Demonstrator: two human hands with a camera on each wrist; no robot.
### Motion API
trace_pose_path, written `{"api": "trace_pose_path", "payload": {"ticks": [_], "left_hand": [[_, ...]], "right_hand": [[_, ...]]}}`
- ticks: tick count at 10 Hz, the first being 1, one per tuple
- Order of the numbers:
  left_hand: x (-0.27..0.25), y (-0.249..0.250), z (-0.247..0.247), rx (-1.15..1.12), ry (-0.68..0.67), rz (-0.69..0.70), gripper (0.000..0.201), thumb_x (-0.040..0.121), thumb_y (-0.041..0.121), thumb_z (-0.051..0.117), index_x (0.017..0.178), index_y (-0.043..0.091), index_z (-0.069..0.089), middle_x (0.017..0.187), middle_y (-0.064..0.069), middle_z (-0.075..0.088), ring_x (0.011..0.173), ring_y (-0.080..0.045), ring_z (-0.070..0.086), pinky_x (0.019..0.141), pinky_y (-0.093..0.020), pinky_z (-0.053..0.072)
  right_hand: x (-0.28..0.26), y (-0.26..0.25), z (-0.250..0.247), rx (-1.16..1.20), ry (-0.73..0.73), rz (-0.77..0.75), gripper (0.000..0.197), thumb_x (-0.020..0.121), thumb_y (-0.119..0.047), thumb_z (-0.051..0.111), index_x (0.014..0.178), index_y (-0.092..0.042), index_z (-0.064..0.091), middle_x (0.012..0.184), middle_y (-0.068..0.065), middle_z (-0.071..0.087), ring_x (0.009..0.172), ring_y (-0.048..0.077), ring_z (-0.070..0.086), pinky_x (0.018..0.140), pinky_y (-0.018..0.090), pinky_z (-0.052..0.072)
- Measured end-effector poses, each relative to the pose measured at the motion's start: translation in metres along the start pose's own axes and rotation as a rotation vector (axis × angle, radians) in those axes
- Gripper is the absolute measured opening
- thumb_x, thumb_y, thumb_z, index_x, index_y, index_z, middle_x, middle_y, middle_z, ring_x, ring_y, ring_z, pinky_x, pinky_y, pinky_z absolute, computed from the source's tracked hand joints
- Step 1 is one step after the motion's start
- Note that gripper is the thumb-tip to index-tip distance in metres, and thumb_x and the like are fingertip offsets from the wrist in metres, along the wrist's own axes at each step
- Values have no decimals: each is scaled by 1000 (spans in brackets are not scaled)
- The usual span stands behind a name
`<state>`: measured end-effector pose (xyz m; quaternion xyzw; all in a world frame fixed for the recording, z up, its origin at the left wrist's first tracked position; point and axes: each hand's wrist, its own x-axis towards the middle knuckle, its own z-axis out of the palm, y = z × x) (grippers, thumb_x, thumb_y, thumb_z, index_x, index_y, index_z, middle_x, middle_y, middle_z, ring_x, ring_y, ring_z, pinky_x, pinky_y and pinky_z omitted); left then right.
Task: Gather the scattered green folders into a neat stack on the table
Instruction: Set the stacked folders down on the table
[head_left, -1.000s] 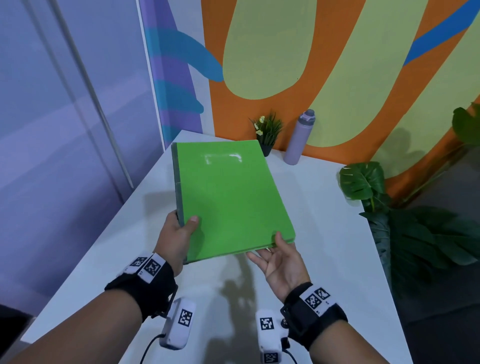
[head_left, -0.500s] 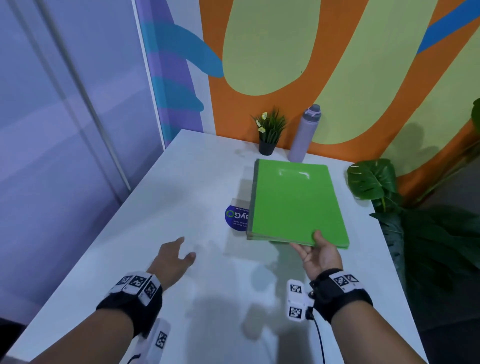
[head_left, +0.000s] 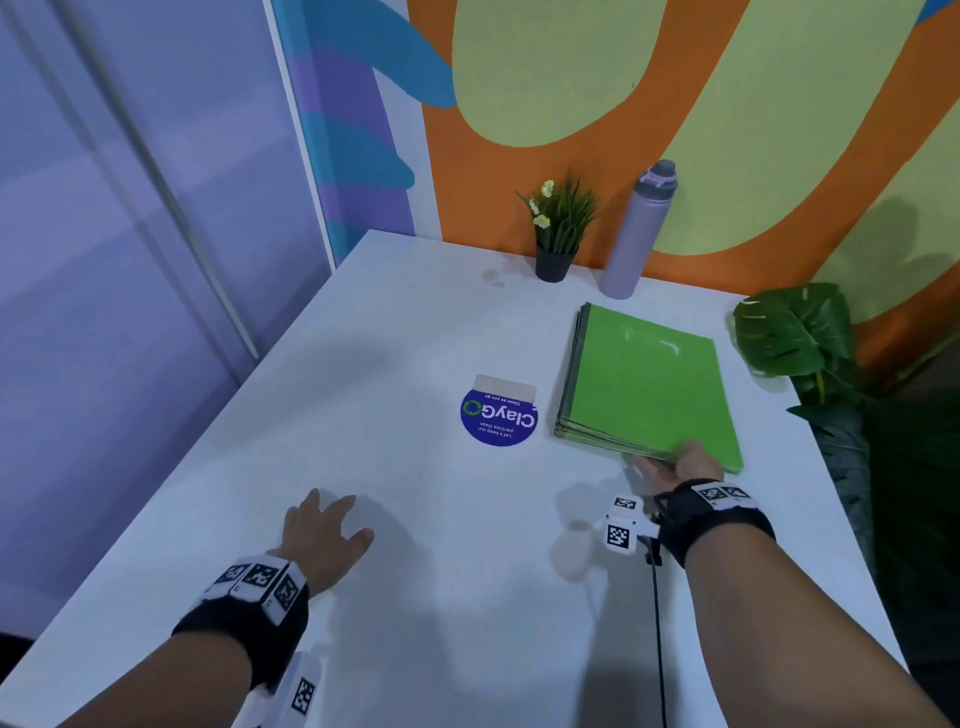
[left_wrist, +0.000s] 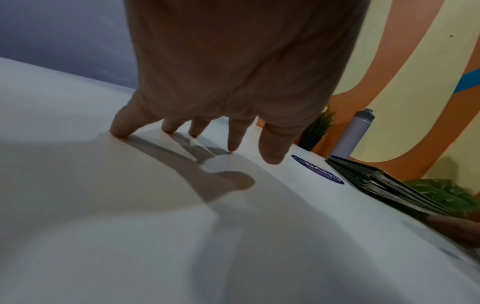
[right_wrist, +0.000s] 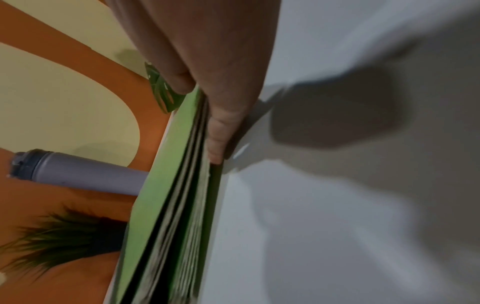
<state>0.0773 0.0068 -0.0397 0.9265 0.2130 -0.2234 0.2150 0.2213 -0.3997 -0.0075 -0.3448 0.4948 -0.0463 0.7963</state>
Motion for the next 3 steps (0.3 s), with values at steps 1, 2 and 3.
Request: {"api": "trace_pose_path", "payload": {"ticks": [1, 2, 3], "left_hand": [[-3, 0, -1, 5, -2, 1, 69, 90, 54, 50, 151, 32, 27, 165, -9, 4, 151, -32, 2, 118, -54, 20], [-4, -4, -6, -54, -32, 14, 69, 91, 50, 50, 152, 27, 27, 164, -11, 8, 151, -31, 7, 119, -49, 19], [-8, -4, -14, -158, -60, 52, 67, 93, 43, 52, 152, 21, 28, 163, -11, 16, 150, -26, 20, 120, -42, 20]], "right_hand": [[8, -2, 5, -137, -10, -6, 51, 98, -26, 51, 137, 3, 34, 137, 20, 50, 118, 33, 53, 101, 38, 45], [-9, -6, 1, -231, -86, 20, 27, 102, -17, 40, 119, 4, 46, 140, 22, 47, 122, 35, 53, 97, 45, 49], [-20, -8, -7, -308, -159, -20, 44, 101, -13, 40, 143, -2, 32, 151, 16, 36, 133, 32, 44, 85, 36, 53]]}}
